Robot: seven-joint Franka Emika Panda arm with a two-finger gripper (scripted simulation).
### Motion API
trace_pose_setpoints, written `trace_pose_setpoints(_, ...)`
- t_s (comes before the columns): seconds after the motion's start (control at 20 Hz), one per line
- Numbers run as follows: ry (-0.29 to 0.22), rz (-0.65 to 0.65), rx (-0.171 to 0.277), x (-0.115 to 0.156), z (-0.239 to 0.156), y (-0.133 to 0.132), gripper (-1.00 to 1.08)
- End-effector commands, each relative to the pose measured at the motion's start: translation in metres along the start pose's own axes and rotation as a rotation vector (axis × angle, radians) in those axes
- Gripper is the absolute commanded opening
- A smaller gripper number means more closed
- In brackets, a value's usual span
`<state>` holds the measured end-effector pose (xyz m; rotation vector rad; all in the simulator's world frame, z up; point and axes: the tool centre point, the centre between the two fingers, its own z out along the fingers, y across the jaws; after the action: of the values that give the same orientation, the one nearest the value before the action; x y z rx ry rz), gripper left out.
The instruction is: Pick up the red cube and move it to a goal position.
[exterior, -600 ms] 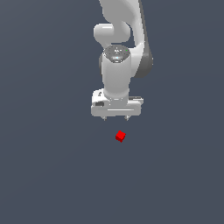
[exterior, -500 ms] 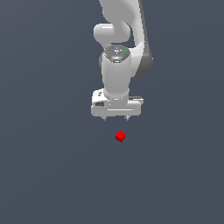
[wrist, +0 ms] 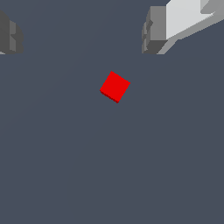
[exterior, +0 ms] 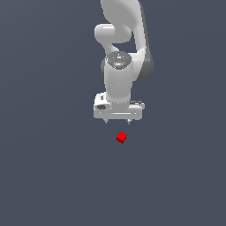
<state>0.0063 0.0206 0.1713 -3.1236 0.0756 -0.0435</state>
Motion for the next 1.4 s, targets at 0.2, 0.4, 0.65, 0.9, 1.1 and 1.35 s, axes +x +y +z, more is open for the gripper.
trace_pose_setpoints(0.2, -0.004, 0.102, -0.005, -0.002, 0.028, -0.005, 1.00)
trace_pose_setpoints(0.4, -0.008, 0.195, -0.010, -0.002, 0.054, -0.009, 1.00)
trace_pose_setpoints(0.65, -0.012, 0.323, -0.017, -0.003, 0.089, -0.015, 1.00)
trace_pose_setpoints(0.9, -0.016, 0.430, -0.022, -0.002, 0.118, -0.020, 1.00)
trace_pose_setpoints(1.1, -0.019, 0.493, -0.024, -0.001, 0.136, -0.022, 1.00)
trace_pose_setpoints(1.35, -0.021, 0.541, -0.025, 0.000, 0.149, -0.025, 1.00)
